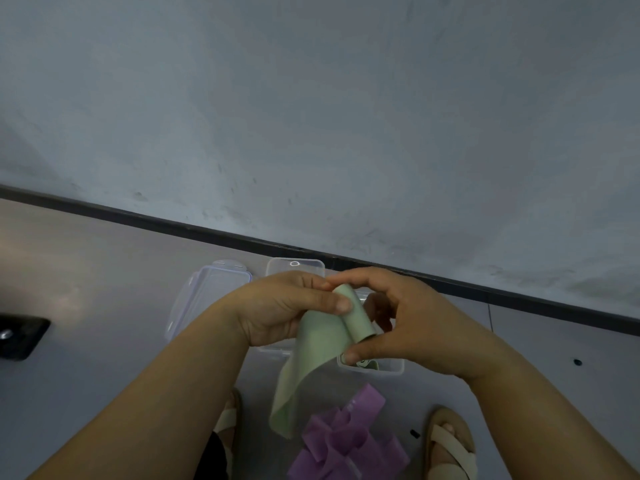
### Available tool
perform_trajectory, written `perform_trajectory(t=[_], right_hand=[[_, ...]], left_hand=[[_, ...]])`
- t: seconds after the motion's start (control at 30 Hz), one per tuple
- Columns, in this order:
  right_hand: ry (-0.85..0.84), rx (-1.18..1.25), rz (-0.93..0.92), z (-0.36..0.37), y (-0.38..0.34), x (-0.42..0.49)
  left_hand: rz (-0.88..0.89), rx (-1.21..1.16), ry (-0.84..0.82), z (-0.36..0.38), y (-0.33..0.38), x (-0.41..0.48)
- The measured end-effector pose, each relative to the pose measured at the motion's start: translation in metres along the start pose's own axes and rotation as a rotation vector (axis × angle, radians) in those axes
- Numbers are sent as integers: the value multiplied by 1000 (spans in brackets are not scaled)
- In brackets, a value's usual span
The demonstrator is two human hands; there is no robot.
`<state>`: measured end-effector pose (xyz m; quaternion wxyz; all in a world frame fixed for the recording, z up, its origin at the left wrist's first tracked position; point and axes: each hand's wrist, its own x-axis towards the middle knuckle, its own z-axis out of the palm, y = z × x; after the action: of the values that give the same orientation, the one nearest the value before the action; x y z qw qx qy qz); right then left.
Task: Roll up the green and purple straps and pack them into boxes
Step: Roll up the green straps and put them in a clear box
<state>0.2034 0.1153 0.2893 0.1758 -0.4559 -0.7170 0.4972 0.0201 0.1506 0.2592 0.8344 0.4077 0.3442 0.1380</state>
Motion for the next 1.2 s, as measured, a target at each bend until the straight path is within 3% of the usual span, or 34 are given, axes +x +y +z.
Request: perform_trajectory(t=[0.33,0.73,1.03,1.2], right_hand=[[78,42,-9,-3,0,-1],[82,19,11,-4,7,2],[69,-109,27,-5,10,2],[80,48,121,-3,14,2]], left_hand=[[21,81,-28,3,2,-1],[28,159,198,7,1,1],[-10,208,222,5,-2,2],[56,197,310,4,-1,4]])
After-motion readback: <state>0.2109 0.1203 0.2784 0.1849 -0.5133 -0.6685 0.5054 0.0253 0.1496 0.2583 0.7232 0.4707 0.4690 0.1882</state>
